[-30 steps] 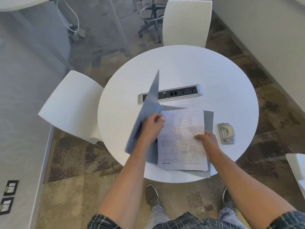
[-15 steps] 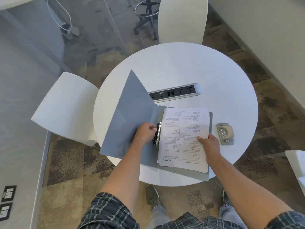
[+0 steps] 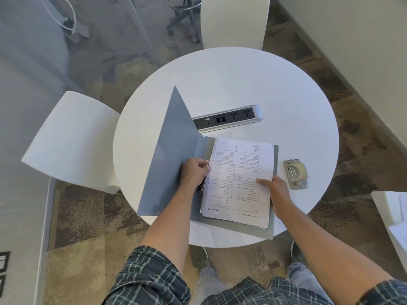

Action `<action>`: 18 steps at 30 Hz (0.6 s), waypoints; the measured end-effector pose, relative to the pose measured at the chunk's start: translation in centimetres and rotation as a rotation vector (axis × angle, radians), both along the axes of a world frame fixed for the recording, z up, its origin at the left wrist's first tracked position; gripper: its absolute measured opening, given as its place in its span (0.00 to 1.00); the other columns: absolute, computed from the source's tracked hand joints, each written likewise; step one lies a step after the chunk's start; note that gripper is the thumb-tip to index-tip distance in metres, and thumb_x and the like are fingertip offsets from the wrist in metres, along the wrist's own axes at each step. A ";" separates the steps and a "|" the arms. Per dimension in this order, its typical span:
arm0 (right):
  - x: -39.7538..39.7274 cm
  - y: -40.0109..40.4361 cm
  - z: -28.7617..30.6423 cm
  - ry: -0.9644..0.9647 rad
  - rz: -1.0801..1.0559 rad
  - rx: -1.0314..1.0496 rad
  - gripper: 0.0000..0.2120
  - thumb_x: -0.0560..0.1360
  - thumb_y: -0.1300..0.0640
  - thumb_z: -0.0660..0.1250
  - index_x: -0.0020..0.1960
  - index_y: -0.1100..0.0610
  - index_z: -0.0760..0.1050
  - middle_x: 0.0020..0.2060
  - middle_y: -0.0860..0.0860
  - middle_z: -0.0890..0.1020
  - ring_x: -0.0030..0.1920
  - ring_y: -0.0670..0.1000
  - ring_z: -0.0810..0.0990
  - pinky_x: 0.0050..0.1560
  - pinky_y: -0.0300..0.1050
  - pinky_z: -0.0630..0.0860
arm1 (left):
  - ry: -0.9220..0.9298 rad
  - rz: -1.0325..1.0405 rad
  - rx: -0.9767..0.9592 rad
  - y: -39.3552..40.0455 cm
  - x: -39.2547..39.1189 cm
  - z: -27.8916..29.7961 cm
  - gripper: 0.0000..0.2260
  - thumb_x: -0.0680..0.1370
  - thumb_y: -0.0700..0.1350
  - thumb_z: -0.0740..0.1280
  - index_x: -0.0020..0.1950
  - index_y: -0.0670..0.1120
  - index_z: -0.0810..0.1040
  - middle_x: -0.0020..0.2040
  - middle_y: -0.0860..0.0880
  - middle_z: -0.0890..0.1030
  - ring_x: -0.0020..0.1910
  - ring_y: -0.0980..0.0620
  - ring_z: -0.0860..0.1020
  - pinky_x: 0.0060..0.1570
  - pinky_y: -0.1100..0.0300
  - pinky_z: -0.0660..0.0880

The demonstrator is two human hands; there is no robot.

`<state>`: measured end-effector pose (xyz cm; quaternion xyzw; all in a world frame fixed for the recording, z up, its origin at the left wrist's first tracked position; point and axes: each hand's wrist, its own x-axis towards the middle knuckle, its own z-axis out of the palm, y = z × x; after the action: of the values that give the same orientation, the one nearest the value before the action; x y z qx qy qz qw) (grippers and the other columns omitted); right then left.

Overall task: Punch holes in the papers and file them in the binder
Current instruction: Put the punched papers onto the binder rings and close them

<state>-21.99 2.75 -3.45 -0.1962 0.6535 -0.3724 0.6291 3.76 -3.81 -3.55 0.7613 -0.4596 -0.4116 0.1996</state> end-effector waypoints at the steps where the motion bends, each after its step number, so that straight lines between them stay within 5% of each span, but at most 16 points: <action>1: 0.0 0.0 0.0 -0.009 -0.015 0.002 0.05 0.78 0.64 0.70 0.51 0.55 0.80 0.47 0.51 0.88 0.45 0.55 0.87 0.41 0.48 0.81 | 0.011 0.007 0.002 0.0 0.1 -0.1 0.10 0.74 0.41 0.75 0.54 0.45 0.86 0.46 0.48 0.87 0.37 0.53 0.82 0.50 0.56 0.83; 8: -0.1 0.1 -0.5 -0.028 -0.027 -0.001 0.06 0.78 0.61 0.73 0.55 0.58 0.81 0.48 0.52 0.89 0.44 0.54 0.88 0.42 0.49 0.83 | 0.056 0.027 0.033 -0.1 0.5 0.1 0.07 0.72 0.39 0.77 0.50 0.45 0.86 0.41 0.47 0.87 0.33 0.52 0.81 0.41 0.56 0.82; 18: -0.2 0.3 -0.2 0.002 0.035 0.010 0.10 0.75 0.67 0.71 0.55 0.59 0.79 0.47 0.52 0.88 0.41 0.52 0.88 0.36 0.44 0.81 | -0.045 0.034 0.121 -0.2 0.0 1.2 0.07 0.70 0.37 0.75 0.42 0.48 0.84 0.38 0.48 0.86 0.32 0.50 0.83 0.41 0.49 0.85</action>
<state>-22.21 3.08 -3.62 -0.2046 0.6525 -0.3579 0.6358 3.81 -3.99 -2.36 0.7886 -0.4253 -0.4181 0.1496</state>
